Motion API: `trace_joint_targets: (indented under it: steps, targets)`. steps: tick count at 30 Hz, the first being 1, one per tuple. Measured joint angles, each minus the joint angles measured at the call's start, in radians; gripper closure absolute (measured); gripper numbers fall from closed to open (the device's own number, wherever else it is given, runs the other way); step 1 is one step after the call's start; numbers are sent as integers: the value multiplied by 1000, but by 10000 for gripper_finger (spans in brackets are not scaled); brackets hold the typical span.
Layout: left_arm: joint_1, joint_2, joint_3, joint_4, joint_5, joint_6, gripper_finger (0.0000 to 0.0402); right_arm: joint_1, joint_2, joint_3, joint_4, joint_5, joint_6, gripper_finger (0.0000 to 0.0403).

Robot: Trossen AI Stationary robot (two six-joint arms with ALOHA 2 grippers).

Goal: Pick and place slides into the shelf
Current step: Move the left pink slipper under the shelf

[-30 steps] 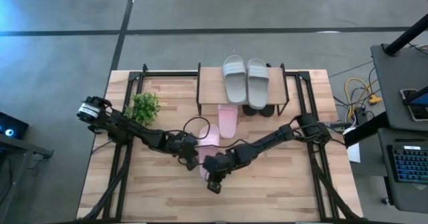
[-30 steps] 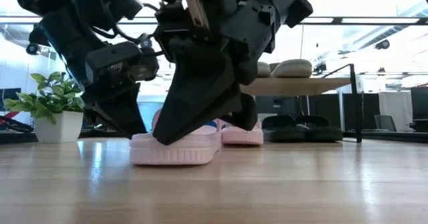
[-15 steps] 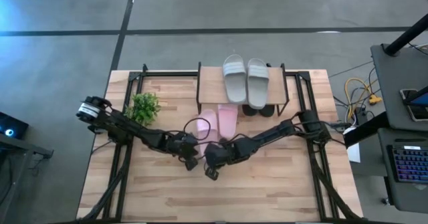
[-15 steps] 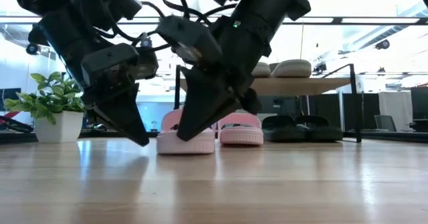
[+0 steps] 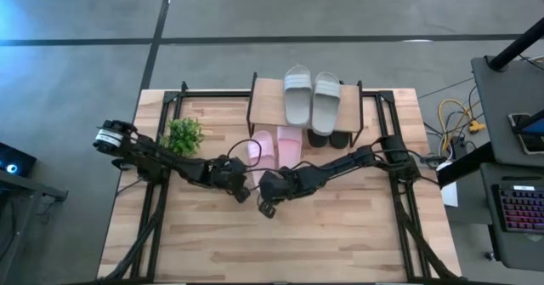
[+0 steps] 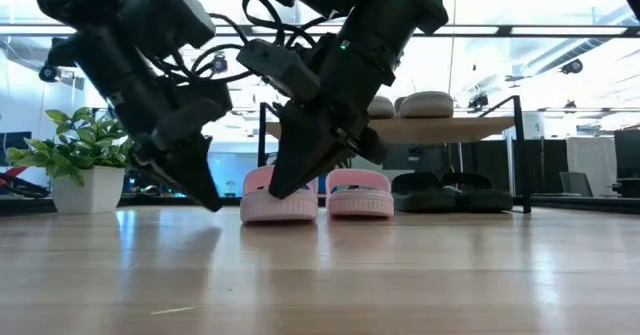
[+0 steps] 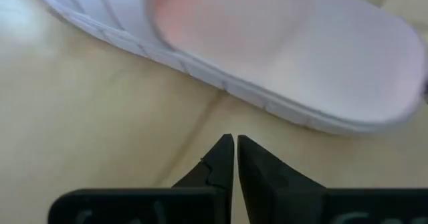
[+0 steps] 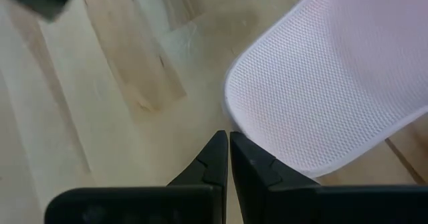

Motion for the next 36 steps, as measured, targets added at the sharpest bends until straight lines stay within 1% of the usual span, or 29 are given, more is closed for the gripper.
trace_joint_targets:
  steps: [3, 6, 8, 11, 16, 19, 21, 24, 26, 28, 32, 36]
  targets:
    - [33, 0, 0, 34, -19, 46, 395, 10, 0, 0, 0, 4, 5, 390]
    - [71, 3, 0, 148, -10, 162, 395, 18, -1, 0, 0, 4, 5, 390]
    - [101, 9, 1, 224, 30, 228, 395, 20, -2, 0, 0, 4, 6, 390]
    - [147, 23, 2, 294, 96, 246, 395, 22, -2, 0, 0, 3, 6, 390]
    - [171, 21, 0, 285, 119, 301, 395, 21, -5, 0, -30, 3, 54, 390]
    - [171, -30, 1, 260, 125, 306, 395, 21, -5, 0, -34, 0, 55, 390]
    - [171, -74, 1, 194, 137, 273, 395, 23, -5, 0, -34, -15, 56, 390]
    - [174, -118, -8, 125, 194, 221, 395, 22, -5, 0, -34, -45, 55, 390]
    - [188, -126, -24, 127, 264, 210, 395, 19, -5, 0, -33, -51, 51, 390]
    - [207, -124, -36, 131, 300, 187, 395, 15, -5, 0, -33, -53, 42, 390]
    - [238, -121, -71, 123, 289, 152, 395, 13, -12, 0, -41, -47, 22, 390]
    - [275, -108, -91, 129, 226, 184, 395, 14, -14, 0, -49, -45, -3, 390]
